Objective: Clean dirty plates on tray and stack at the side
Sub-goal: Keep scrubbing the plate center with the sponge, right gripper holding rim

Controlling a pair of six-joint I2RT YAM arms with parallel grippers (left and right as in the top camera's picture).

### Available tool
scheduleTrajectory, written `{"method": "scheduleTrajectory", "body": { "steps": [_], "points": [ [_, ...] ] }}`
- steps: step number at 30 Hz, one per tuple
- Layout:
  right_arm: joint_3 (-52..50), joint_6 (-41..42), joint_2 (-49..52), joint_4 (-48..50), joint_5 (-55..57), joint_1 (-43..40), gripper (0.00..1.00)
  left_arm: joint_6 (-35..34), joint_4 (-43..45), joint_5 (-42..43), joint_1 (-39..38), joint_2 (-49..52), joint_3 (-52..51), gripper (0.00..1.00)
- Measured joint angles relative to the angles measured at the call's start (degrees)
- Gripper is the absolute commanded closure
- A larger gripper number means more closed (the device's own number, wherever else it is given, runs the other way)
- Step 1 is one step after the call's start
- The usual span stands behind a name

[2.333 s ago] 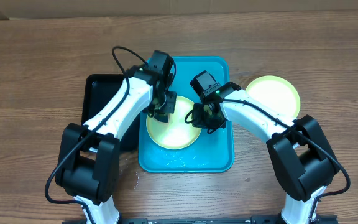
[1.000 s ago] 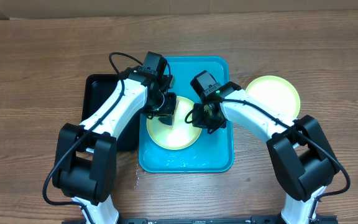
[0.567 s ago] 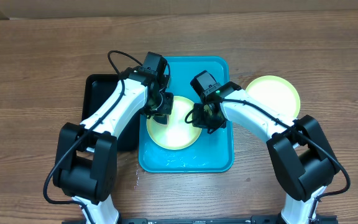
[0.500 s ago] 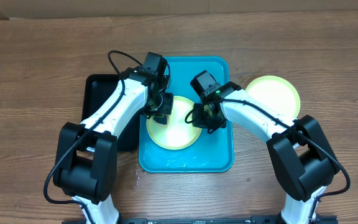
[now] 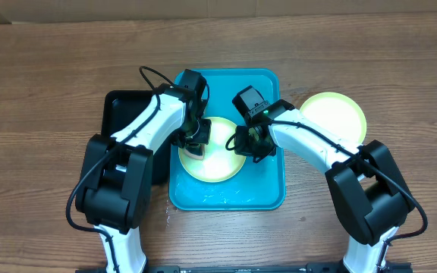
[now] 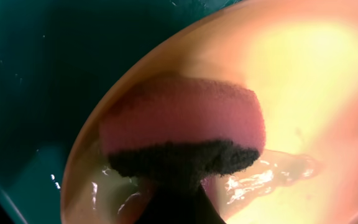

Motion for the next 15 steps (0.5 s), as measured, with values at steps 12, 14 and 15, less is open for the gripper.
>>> {"method": "scheduleTrajectory", "body": {
  "steps": [12,14,15],
  "points": [
    [0.0,-0.02,0.0,0.04,0.02,0.07,0.96,3.08,-8.61,11.74,0.33,0.63,7.61,0.96],
    [0.0,-0.02,0.0,0.07,0.02,0.07,0.96,3.13,-9.35,11.61,0.17,0.63,10.64,0.96],
    [0.0,-0.07,0.0,0.09,0.0,0.07,0.96,3.13,-9.49,11.39,0.17,0.63,11.76,0.96]
  ]
}}
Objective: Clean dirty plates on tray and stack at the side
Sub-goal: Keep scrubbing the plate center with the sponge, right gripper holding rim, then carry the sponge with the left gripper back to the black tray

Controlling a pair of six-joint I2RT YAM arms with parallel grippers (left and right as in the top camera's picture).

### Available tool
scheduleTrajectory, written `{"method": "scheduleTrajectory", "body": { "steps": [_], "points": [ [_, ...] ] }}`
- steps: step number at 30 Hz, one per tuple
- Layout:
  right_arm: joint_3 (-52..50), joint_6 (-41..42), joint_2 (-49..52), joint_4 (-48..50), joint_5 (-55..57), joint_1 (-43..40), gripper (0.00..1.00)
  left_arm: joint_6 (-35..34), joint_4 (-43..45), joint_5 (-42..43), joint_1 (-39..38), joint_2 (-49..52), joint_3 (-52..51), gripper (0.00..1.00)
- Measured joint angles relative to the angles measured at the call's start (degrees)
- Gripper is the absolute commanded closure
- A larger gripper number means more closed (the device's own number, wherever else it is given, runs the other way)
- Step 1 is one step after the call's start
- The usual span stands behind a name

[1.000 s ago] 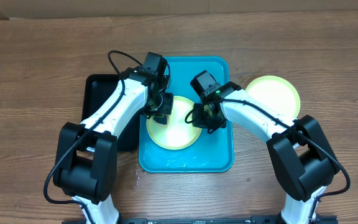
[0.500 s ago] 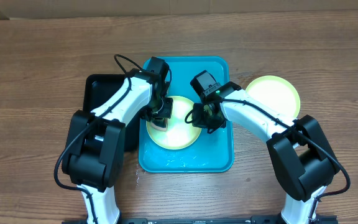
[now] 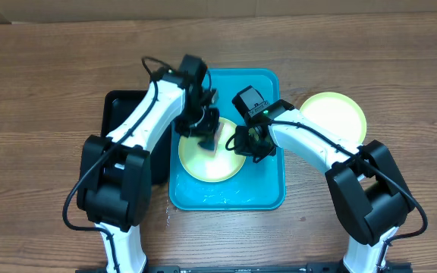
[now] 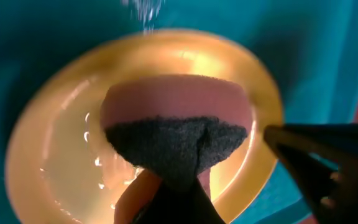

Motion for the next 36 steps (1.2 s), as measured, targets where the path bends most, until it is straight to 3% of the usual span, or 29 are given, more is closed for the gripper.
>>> {"method": "scheduleTrajectory", "body": {
  "steps": [12,23,29,36],
  "points": [
    [0.0,-0.24,0.0,0.04,-0.02,0.0,0.96,-0.72,2.05,-11.37,0.0,-0.02,-2.78,0.96],
    [0.0,-0.37,0.0,0.07,0.02,0.0,0.96,-1.84,10.75,-12.68,0.0,-0.33,-10.75,0.96],
    [0.0,-0.39,0.0,-0.2,0.22,0.04,0.96,-1.36,12.46,-8.5,0.39,-1.25,-12.85,0.96],
    [0.0,-0.39,0.0,-0.15,0.2,0.02,0.96,3.82,6.49,5.99,0.76,-1.25,-12.79,0.96]
  ]
}}
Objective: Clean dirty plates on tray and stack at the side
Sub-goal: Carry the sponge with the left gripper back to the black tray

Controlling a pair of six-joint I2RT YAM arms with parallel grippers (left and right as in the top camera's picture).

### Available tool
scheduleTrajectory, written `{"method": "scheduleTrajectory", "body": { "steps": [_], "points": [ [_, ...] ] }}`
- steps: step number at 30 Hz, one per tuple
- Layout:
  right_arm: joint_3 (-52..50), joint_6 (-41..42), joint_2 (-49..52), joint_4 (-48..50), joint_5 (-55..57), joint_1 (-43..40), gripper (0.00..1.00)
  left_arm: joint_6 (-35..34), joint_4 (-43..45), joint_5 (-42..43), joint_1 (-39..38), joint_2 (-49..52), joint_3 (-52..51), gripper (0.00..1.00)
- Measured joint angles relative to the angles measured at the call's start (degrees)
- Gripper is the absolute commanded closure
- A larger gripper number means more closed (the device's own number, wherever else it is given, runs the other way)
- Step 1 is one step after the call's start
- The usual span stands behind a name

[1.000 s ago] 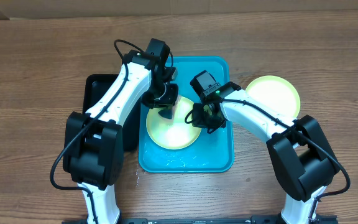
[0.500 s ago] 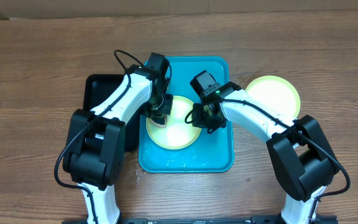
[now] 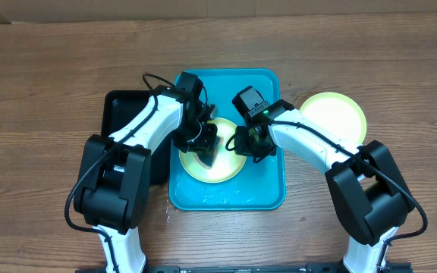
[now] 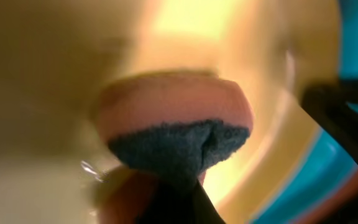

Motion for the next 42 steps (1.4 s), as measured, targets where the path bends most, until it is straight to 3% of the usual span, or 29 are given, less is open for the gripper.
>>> {"method": "scheduleTrajectory", "body": {
  "steps": [9,15,21,31,42],
  "points": [
    [0.0,-0.39,0.0,0.17,-0.2,0.02,0.96,5.16,-12.76,4.57,6.69,-1.79,10.97,0.96],
    [0.0,-0.42,0.0,0.17,-0.2,0.02,0.96,5.27,-16.28,-0.48,13.11,-6.82,12.66,0.96],
    [0.0,-0.44,0.0,0.17,-0.2,0.02,0.96,2.62,-17.66,-10.75,16.79,-7.15,12.68,0.96],
    [0.0,-0.61,0.0,0.11,-0.17,0.22,0.96,-4.17,-14.95,-31.5,17.49,-7.15,10.97,0.96],
    [0.0,-0.66,0.0,0.11,-0.2,0.24,0.96,-4.39,-2.32,-40.33,17.49,-7.15,0.87,0.96]
  ]
}}
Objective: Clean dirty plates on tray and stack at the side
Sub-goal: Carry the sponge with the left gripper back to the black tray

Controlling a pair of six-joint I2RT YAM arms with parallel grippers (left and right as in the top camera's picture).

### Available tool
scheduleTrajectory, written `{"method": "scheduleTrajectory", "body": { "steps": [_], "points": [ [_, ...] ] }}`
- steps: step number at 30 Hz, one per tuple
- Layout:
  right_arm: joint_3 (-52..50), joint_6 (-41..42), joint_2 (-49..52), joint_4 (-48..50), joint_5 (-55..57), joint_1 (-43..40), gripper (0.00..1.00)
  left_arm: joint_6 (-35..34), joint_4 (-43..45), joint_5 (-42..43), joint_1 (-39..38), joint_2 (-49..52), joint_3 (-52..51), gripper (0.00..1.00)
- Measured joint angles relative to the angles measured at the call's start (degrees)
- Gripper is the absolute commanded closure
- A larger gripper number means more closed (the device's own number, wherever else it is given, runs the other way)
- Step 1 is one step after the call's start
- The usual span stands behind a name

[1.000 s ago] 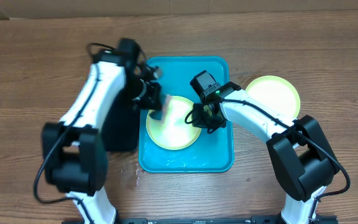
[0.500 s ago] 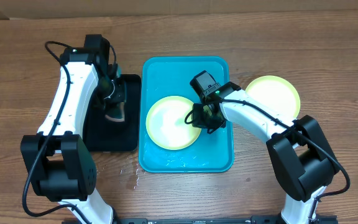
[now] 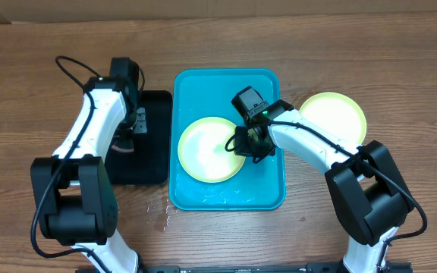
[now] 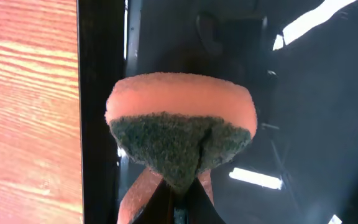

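A yellow-green plate (image 3: pixel 207 152) lies in the blue tray (image 3: pixel 268 189), its face wet and shiny. My right gripper (image 3: pixel 249 142) sits at the plate's right rim and looks shut on it. A second plate (image 3: pixel 334 115) rests on the table to the right of the tray. My left gripper (image 4: pixel 179 183) is shut on a pink sponge (image 4: pixel 180 102) with a dark scouring side, held over the black tray (image 4: pixel 316 124). In the overhead view the left gripper (image 3: pixel 131 125) is over the black tray's (image 3: pixel 154 163) left part.
The black tray stands against the blue tray's left side on the wooden table (image 3: pixel 36 83). Water drops lie on the blue tray's front floor and on the table near its front left corner (image 3: pixel 165 212). A cable loops off the left arm.
My left gripper has moved with the sponge from the plate in the blue tray to over the black tray at the left. The plate now lies uncovered. The right arm has not moved.
The left gripper pressed the sponge on the plate's left part, then held it above the plate's far side, then pressed it near the plate's middle. The right gripper stayed at the plate's right rim throughout. Now the sponge is over the black tray.
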Motion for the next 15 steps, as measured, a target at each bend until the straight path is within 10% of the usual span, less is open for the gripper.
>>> {"method": "scheduleTrajectory", "body": {
  "steps": [15],
  "points": [
    [0.0,0.02,0.0,0.04,0.02,0.0,0.96,1.14,9.51,-3.5,0.72,0.0,-7.19,0.86]
  ]
}}
